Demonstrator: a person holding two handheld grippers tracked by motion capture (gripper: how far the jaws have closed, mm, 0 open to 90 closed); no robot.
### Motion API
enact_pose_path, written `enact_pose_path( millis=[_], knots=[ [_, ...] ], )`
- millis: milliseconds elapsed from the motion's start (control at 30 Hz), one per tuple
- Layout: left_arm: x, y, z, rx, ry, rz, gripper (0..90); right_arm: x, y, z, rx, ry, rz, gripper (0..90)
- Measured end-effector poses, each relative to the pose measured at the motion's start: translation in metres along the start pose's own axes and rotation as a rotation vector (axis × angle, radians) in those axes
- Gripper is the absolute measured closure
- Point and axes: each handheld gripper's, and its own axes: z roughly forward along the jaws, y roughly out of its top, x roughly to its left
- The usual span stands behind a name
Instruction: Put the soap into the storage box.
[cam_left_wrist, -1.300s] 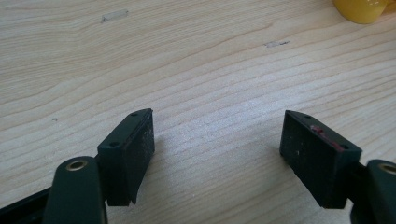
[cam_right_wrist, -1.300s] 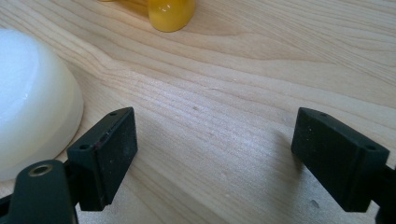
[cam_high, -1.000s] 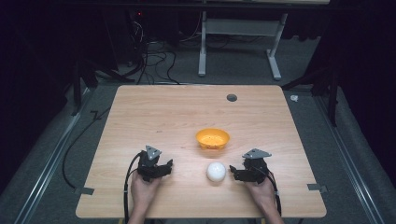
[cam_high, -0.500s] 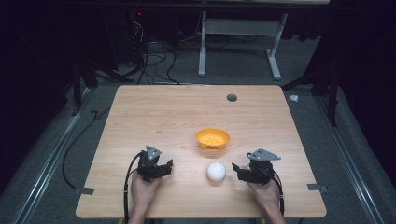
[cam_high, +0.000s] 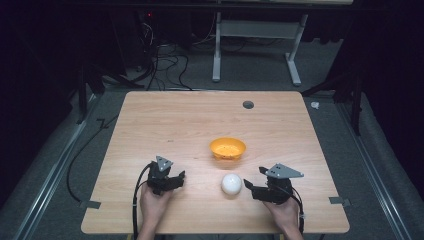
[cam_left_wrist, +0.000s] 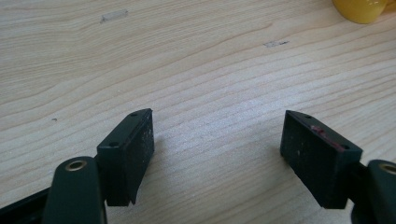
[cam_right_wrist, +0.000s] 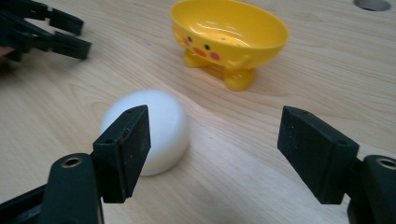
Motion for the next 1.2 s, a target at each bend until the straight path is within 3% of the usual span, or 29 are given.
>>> enact_pose_path(
  millis=[300,633,1200],
  knots=[
    [0.000,0.000,0.000,0.000,0.000,0.000,26.4,0.016,0.005,0.009,0.003,0.074,-0.044,24.6],
    [0.000,0.000,0.000,0.000,0.000,0.001,26.3,0.033,0.011,0.028,0.030,0.108,-0.088,22.1],
    [0.000,0.000,0.000,0.000,0.001,0.001,26.3,0.037,0.002,0.051,0.113,0.078,-0.110,18.8]
  ],
)
